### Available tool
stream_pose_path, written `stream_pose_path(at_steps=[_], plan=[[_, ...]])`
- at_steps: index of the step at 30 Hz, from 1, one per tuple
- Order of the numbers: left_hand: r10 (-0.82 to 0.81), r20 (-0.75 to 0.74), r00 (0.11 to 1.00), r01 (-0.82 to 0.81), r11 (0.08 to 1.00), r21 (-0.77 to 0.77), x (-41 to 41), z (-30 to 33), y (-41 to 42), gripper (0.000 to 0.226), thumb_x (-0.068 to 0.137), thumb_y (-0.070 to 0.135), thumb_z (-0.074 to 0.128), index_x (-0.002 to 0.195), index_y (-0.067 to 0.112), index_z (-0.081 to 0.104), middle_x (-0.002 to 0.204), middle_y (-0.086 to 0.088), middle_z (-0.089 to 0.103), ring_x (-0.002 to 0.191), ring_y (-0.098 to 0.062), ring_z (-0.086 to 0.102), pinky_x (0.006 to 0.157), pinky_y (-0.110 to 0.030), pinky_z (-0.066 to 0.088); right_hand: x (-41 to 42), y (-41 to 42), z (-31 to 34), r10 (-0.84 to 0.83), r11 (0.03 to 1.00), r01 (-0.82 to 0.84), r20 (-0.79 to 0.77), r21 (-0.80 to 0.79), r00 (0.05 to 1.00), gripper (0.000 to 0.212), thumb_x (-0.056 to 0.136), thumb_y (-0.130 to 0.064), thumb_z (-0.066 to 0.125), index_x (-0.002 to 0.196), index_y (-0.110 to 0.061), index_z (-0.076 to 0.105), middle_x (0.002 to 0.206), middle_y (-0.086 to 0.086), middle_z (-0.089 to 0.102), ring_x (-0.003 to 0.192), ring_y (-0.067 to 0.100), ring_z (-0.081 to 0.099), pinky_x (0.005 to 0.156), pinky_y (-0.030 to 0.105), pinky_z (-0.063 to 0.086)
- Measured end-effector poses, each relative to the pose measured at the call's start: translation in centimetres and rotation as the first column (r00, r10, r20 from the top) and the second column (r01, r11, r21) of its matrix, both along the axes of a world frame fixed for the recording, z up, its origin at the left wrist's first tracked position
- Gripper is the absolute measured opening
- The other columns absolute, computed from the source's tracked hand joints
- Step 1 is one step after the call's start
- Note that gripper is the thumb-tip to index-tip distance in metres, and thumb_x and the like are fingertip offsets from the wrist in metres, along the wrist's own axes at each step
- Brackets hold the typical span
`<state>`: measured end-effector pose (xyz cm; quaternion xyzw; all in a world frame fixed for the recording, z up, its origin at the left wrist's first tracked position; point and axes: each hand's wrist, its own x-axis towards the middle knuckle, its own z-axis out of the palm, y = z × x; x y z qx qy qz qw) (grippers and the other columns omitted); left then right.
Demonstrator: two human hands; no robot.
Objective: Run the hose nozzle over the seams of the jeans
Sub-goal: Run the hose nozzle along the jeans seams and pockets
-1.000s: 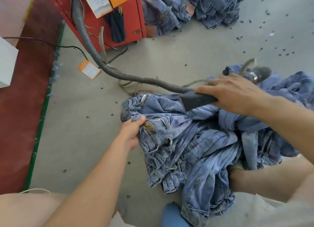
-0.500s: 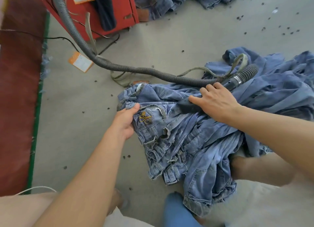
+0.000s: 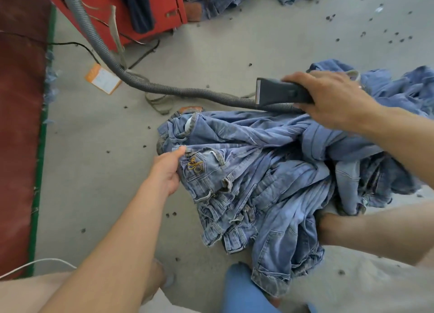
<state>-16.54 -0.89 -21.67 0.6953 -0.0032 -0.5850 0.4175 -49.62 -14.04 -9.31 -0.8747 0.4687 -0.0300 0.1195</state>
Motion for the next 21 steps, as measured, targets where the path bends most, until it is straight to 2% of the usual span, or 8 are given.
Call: stream_pose_path(at_steps=[4, 7, 11, 13, 15, 17, 19, 21], plan=[[-0.033, 0.036, 0.999, 0.031, 0.997, 0.072, -0.5, 0.4, 0.0, 0.022, 0.097, 0.031, 0.071, 0.109, 0.013, 0.07, 0.094, -0.008, 0.079, 0.07, -0.017, 0.076, 0.059, -0.028, 0.058, -0.4, -0.6, -0.8, 0.017, 1.0, -0.019, -0.094, -0.02, 0.995, 0.05, 0.097, -0.022, 0.063, 0.142, -0.034, 0.045, 0.101, 0.011, 0.062, 0.099, 0.036, 0.057, 0.092, 0.054, 0.043], [-0.193, 0.306, 0.932, 0.105, 0.954, 0.281, -1.5, 0.0, -0.2, 0.084, 0.084, 0.056, 0.077, 0.145, 0.008, 0.043, 0.136, -0.011, 0.059, 0.116, -0.025, 0.06, 0.09, -0.036, 0.05, -0.2, -0.4, -1.8, 0.037, 0.997, -0.043, -0.098, -0.059, 0.995, 0.047, 0.099, -0.023, 0.06, 0.141, -0.035, 0.043, 0.1, 0.009, 0.06, 0.096, 0.036, 0.056, 0.088, 0.052, 0.042], [-0.434, 0.888, 0.153, 0.427, 0.839, 0.337, -6.3, 0.8, 1.6, 0.075, 0.082, 0.071, 0.063, 0.131, 0.019, 0.042, 0.138, -0.009, 0.04, 0.129, -0.028, 0.036, 0.102, -0.044, 0.034, 0.1, -0.3, -2.1, 0.045, 0.994, -0.051, -0.071, -0.095, 0.996, 0.047, 0.1, -0.022, 0.06, 0.141, -0.034, 0.042, 0.095, 0.007, 0.057, 0.091, 0.034, 0.055, 0.087, 0.052, 0.042], [-0.407, 0.911, 0.064, 0.594, 0.749, 0.293, -8.7, 0.3, 2.4, 0.067, 0.087, 0.069, 0.059, 0.131, 0.021, 0.043, 0.137, -0.005, 0.037, 0.129, -0.025, 0.034, 0.106, -0.043, 0.034, 0.3, -0.3, -2.1, 0.045, 0.994, -0.051, -0.066, -0.092, 0.997, 0.047, 0.1, -0.022, 0.061, 0.141, -0.035, 0.041, 0.094, 0.006, 0.057, 0.091, 0.033, 0.055, 0.088, 0.052, 0.042], [-0.409, 0.891, 0.198, 0.519, 0.815, 0.259, -8.8, -0.5, 2.2, 0.071, 0.089, 0.065, 0.059, 0.136, 0.016, 0.037, 0.143, -0.008, 0.035, 0.134, -0.027, 0.033, 0.113, -0.046, 0.032, 0.3, -0.4, -2.0, 0.045, 0.996, -0.05, -0.059, -0.079, 0.997, 0.048, 0.1, -0.022, 0.062, 0.141, -0.035, 0.041, 0.095, 0.006, 0.058, 0.093, 0.033, 0.056, 0.089, 0.052, 0.042], [-0.306, 0.782, 0.542, 0.294, 0.942, 0.165, -6.8, -0.5, 0.7, 0.083, 0.089, 0.065, 0.06, 0.144, 0.012, 0.029, 0.15, -0.012, 0.033, 0.139, -0.031, 0.035, 0.117, -0.051, 0.033, 0.2, -0.4, -2.0, 0.048, 0.996, -0.052, -0.053, -0.069, 0.997, 0.048, 0.1, -0.022, 0.061, 0.141, -0.036, 0.041, 0.095, 0.006, 0.057, 0.093, 0.034, 0.056, 0.087, 0.051, 0.041], [-0.101, 0.495, 0.863, 0.1, 0.995, 0.028, -4.0, -0.2, -1.2, 0.1, 0.085, 0.066, 0.068, 0.154, 0.018, 0.014, 0.157, -0.012, 0.032, 0.138, -0.031, 0.041, 0.115, -0.054, 0.039, 0.1, -0.3, -2.2, 0.063, 0.995, -0.068, -0.072, -0.067, 0.995, 0.048, 0.1, -0.022, 0.059, 0.142, -0.037, 0.041, 0.094, 0.005, 0.056, 0.092, 0.032, 0.055, 0.085, 0.05, 0.041], [0.004, 0.227, 0.974, 0.006, 0.999, -0.044, -1.6, 0.0, -2.6, 0.125, 0.074, 0.073, 0.077, 0.16, 0.022, 0.002, 0.159, -0.012, 0.037, 0.139, -0.03, 0.046, 0.115, -0.054, 0.041, 0.0, -0.1, -2.2, 0.089, 0.994, -0.096, -0.117, -0.059, 0.989, 0.049, 0.099, -0.021, 0.058, 0.142, -0.039, 0.042, 0.095, 0.004, 0.057, 0.092, 0.031, 0.055, 0.086, 0.05, 0.042]])
